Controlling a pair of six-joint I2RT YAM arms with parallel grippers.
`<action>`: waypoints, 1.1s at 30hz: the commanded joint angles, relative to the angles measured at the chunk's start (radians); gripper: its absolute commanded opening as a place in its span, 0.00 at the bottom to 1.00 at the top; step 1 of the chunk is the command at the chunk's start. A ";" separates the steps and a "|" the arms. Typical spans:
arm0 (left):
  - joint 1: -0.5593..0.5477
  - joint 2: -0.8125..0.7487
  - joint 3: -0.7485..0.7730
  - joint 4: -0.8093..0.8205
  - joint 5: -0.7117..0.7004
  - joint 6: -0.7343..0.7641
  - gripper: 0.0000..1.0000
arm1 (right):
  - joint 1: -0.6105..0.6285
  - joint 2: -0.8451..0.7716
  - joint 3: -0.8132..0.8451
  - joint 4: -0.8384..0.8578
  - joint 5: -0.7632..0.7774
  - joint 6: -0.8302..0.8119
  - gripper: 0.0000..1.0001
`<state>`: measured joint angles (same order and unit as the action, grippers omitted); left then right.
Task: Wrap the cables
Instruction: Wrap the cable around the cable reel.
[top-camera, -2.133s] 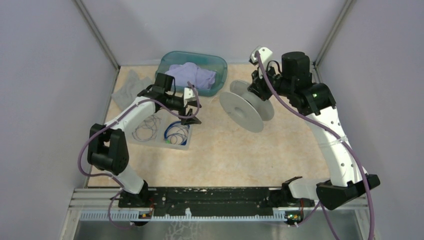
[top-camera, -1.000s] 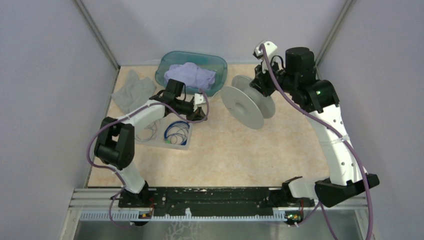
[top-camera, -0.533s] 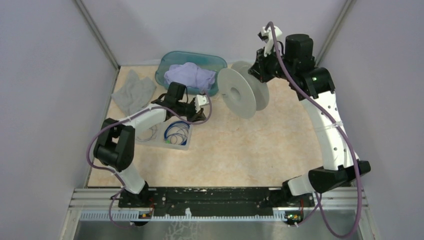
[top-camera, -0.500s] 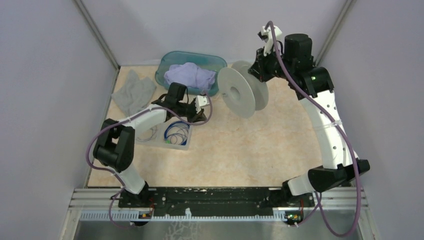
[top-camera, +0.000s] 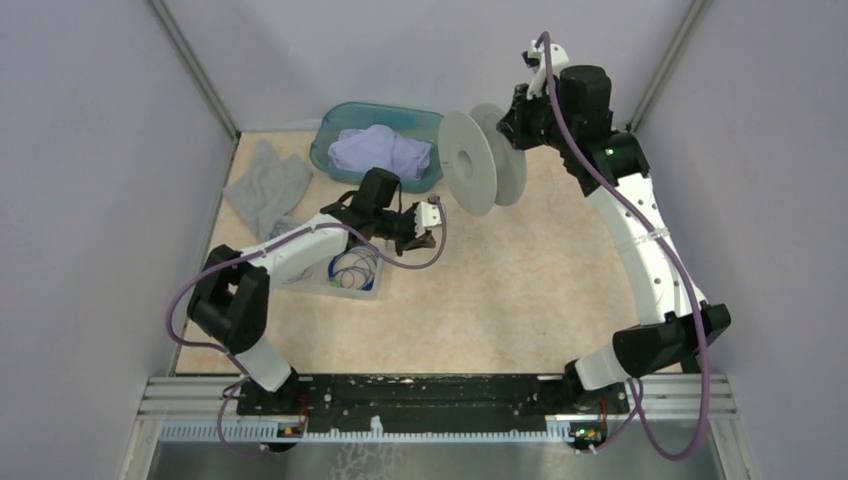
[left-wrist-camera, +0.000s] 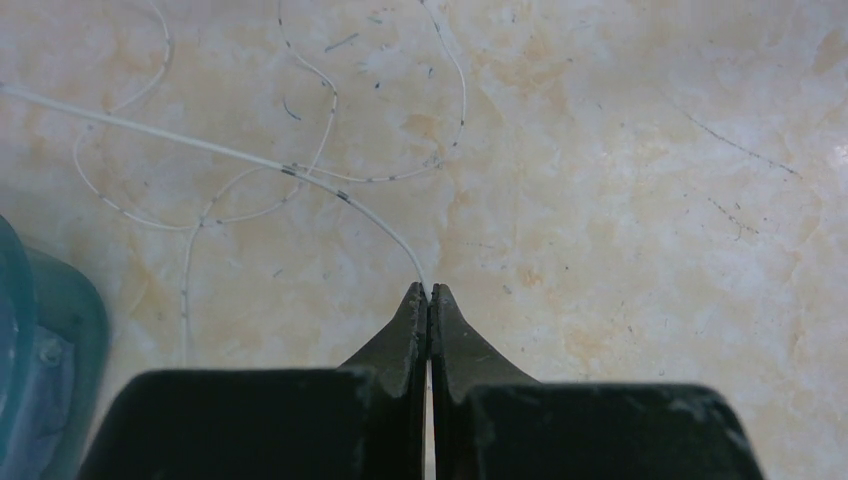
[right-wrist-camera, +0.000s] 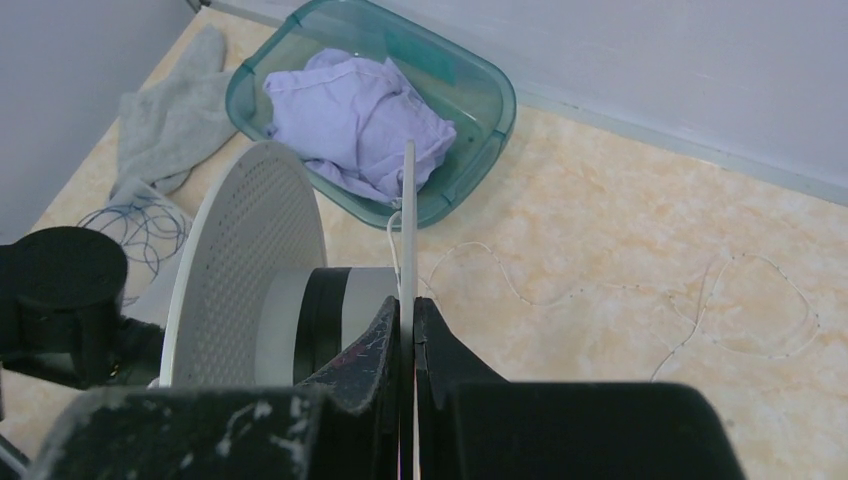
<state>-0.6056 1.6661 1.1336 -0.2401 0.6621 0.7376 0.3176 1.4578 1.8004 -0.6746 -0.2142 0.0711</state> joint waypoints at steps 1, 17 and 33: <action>-0.055 0.020 0.082 -0.027 -0.036 0.025 0.00 | -0.010 -0.024 -0.048 0.180 0.066 0.049 0.00; -0.208 0.136 0.408 -0.222 -0.003 -0.079 0.00 | -0.008 -0.052 -0.267 0.344 0.177 0.023 0.00; -0.207 0.147 0.575 -0.269 -0.224 -0.236 0.00 | 0.010 -0.130 -0.462 0.387 0.210 -0.073 0.00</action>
<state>-0.8120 1.8011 1.6718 -0.5064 0.5236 0.5594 0.3187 1.4090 1.3506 -0.3927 -0.0055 0.0273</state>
